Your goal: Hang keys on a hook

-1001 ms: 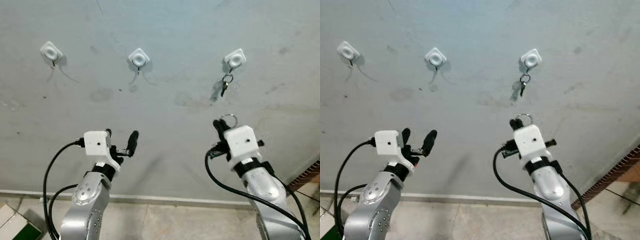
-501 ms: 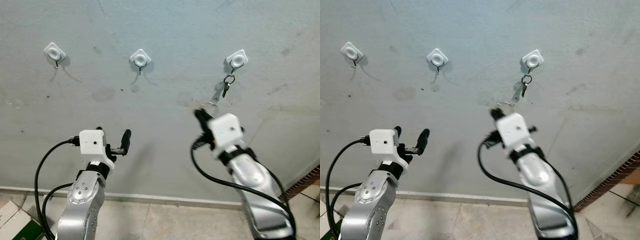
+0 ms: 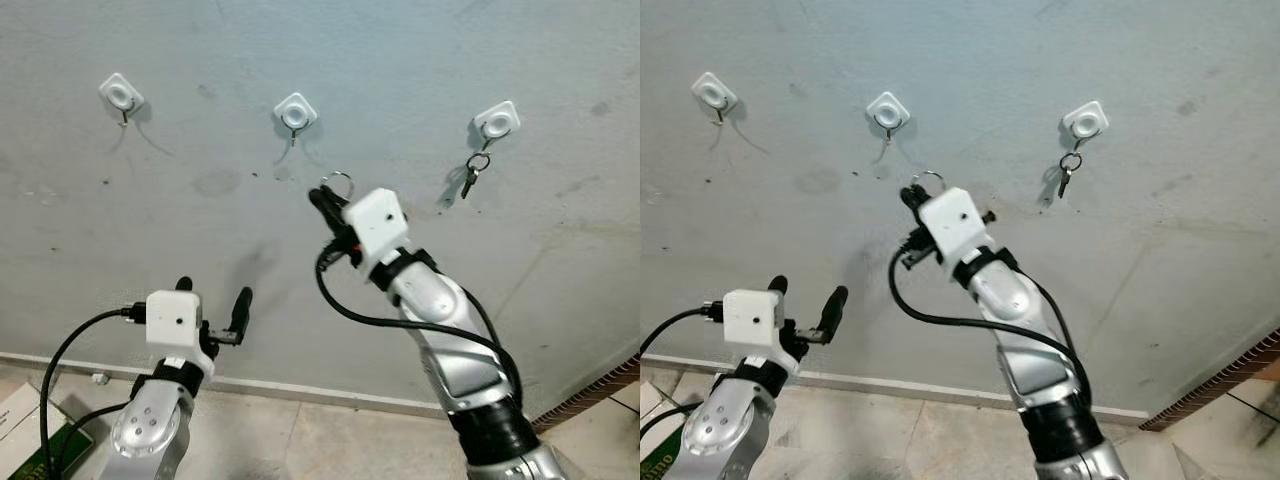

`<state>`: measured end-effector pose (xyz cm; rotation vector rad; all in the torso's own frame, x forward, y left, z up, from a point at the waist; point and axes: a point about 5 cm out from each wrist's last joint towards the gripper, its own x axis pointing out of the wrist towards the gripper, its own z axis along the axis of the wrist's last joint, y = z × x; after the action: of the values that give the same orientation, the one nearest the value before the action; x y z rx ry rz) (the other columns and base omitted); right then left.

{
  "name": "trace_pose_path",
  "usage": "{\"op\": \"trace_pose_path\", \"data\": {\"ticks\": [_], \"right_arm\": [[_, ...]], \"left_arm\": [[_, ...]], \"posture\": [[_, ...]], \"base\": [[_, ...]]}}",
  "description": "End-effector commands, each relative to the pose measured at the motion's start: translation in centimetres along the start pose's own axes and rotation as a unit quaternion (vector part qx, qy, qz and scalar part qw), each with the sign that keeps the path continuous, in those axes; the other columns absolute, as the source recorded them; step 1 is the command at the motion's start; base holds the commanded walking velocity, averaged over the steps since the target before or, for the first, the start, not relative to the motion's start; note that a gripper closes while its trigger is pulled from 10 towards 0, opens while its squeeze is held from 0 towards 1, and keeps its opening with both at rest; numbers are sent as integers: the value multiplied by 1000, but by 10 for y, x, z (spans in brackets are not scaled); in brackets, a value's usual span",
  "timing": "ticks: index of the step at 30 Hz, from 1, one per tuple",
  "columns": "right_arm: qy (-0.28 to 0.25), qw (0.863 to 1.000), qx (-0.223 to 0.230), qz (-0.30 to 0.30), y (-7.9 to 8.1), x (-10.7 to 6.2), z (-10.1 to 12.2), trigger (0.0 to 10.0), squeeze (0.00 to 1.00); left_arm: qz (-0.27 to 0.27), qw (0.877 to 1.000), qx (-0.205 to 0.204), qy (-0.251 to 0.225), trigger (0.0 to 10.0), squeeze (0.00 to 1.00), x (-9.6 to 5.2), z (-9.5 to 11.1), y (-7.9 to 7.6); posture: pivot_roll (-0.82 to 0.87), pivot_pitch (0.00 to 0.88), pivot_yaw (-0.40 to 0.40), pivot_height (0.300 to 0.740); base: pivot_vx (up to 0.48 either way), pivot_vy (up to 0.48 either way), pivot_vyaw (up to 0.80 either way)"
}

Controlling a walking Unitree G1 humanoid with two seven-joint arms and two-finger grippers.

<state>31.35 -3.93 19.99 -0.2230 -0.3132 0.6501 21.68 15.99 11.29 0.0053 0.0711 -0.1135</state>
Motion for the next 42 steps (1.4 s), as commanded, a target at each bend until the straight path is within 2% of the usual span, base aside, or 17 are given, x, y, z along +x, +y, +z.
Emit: {"op": "trace_pose_path", "data": {"ticks": [1,5,12,18,21,27,29,32,42], "right_arm": [[-15,1000,6,6,3,9,5,10000,0],[-30,999,14,4,11,29,9,10000,0],[-44,999,16,-4,11,45,10,10000,0],[-48,999,4,-7,8,53,9,10000,0],[-51,999,-2,-19,0,57,9,10000,0],[-47,998,-12,-27,-6,61,8,10000,0],[-45,998,-17,-34,-13,63,8,10000,0],[-36,998,-17,-40,-18,64,6,10000,0],[-14,999,-1,-48,-27,68,-1,10000,0]], "left_arm": [[-5,1000,11,-4,10000,0,-4,3,0],[-11,1000,11,-5,10000,0,-7,6,2],[-10,1000,13,-6,10000,0,-8,10,3],[-23,1000,6,-5,10000,0,-8,11,-1],[-68,998,-8,-16,10000,0,-8,17,-11],[-97,995,-7,-26,10000,0,-5,23,-17],[-134,990,-5,-37,10000,0,-4,29,-26],[-148,988,-9,-39,10000,0,-3,32,-30],[-150,988,-9,-37,10000,0,-3,33,-29]], "posture": [[120,67,-10,740],[141,67,-10,740],[162,68,-14,740],[166,68,-17,740],[166,68,-17,740],[177,69,-19,740],[172,71,-18,740],[171,71,-18,740],[173,74,-18,740]], "base": [[0,0,0],[0,0,0],[0,0,0],[0,0,0],[0,0,0],[0,0,0],[0,0,0],[0,0,0],[0,0,0]]}}
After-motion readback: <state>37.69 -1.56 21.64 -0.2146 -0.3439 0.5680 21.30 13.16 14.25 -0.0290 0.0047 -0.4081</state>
